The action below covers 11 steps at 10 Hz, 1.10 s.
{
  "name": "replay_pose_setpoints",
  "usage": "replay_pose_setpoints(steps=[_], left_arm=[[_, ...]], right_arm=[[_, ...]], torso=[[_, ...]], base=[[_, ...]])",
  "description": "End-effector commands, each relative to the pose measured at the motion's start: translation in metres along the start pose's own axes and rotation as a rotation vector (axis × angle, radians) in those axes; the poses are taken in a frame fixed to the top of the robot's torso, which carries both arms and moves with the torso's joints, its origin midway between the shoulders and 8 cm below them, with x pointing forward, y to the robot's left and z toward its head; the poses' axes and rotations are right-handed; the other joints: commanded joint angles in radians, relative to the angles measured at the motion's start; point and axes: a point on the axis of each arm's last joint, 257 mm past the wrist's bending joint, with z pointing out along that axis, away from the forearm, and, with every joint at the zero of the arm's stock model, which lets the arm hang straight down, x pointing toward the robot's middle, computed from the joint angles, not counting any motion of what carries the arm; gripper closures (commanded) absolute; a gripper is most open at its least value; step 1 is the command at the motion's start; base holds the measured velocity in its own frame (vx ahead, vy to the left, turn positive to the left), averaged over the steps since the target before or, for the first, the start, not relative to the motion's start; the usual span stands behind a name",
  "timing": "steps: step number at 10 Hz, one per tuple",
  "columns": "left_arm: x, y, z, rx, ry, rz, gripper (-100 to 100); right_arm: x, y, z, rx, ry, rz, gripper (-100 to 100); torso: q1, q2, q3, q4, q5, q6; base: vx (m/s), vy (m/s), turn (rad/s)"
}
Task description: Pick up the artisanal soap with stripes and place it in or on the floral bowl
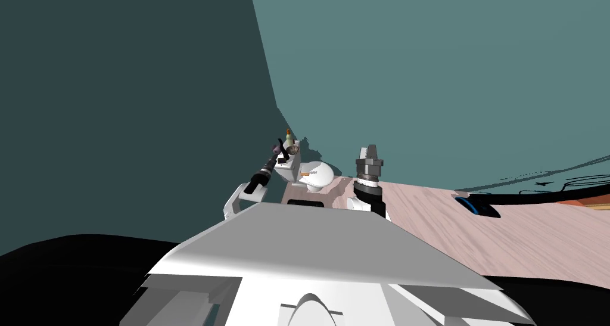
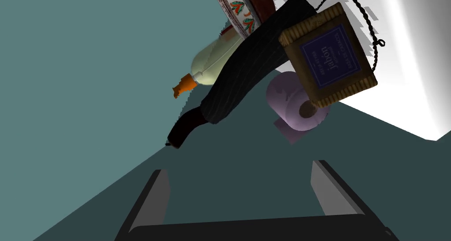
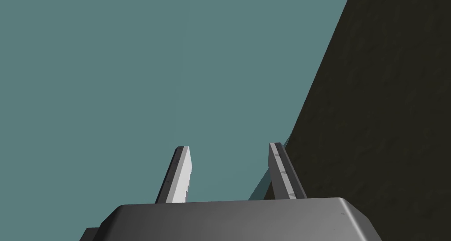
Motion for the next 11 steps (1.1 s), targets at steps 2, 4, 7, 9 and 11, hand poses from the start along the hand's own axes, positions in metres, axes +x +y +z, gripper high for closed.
replay_pose_setpoints(steps=[2,4,7,9,11], left_arm=[[0.006,0.029,0.001,-0.093,0.026,-0.002,-100],[0.011,0.049,0.000,-0.158,0.041,-0.007,-100],[0.016,0.076,-0.003,-0.243,0.057,-0.023,-100],[0.019,0.089,-0.005,-0.286,0.065,-0.035,-100],[0.023,0.101,-0.007,-0.328,0.072,-0.054,-100]], right_arm=[[0.000,0.000,0.000,0.000,0.000,0.000,0],[0.000,0.000,0.000,0.000,0.000,0.000,0],[0.000,0.000,0.000,0.000,0.000,0.000,0],[0.000,0.000,0.000,0.000,0.000,0.000,0],[0.000,0.000,0.000,0.000,0.000,0.000,0]], torso=[[0.000,0.000,0.000,0.000,0.000,0.000],[0.000,0.000,0.000,0.000,0.000,0.000],[-0.001,-0.001,-0.001,0.000,0.000,0.000],[-0.002,-0.002,-0.001,0.000,0.000,0.000],[-0.003,-0.002,-0.001,-0.001,-0.001,0.000]], base=[[0.018,0.058,-0.062],[0.032,0.054,-0.074],[0.046,0.045,-0.070],[0.058,0.023,-0.056],[0.069,0.005,-0.082]])
